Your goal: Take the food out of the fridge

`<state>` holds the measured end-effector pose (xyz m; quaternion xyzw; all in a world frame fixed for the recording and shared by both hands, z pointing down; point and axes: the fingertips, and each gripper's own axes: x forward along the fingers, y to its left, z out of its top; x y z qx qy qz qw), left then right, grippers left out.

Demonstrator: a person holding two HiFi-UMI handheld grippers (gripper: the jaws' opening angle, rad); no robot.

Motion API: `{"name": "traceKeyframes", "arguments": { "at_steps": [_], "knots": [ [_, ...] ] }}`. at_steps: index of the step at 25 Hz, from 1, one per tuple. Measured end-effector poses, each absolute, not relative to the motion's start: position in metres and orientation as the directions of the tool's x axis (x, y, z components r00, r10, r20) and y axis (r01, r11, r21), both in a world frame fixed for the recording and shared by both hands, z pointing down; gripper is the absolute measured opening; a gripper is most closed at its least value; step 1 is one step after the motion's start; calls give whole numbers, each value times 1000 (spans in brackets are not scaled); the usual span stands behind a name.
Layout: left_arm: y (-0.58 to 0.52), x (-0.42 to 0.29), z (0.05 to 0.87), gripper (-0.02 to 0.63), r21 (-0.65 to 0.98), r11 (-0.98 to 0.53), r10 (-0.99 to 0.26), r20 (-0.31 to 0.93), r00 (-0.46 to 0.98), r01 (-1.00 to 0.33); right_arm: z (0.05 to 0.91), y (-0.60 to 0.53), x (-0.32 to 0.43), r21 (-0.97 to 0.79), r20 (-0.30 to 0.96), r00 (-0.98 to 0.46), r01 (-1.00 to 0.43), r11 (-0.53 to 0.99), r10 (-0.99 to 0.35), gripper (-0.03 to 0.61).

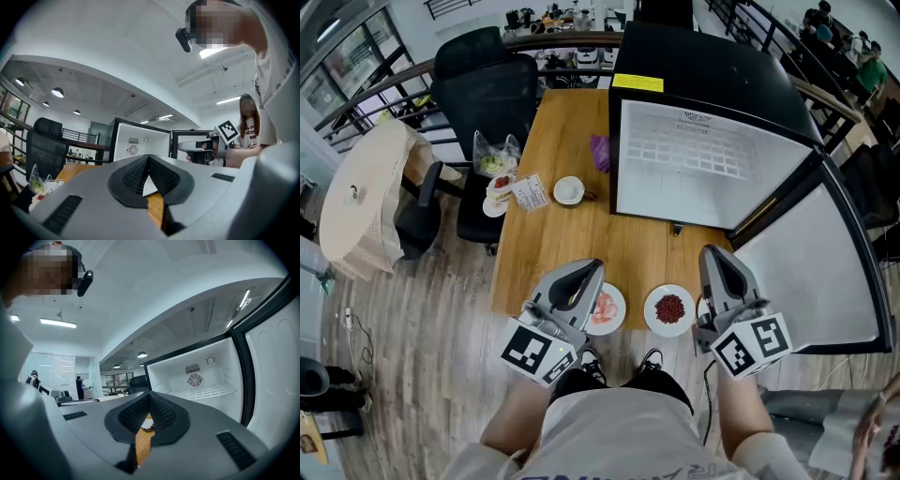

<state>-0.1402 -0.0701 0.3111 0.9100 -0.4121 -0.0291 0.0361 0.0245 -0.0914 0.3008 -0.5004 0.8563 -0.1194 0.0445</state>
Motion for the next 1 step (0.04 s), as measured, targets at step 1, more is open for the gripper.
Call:
{"name": "traceKeyframes", "arguments": {
  "at_steps": [1],
  "knots": [
    [-70,-140,311,8,89,-658,-752,-23,659,-748,301,-92,24,-247,44,-497,-846,472,-867,20]
  ]
}}
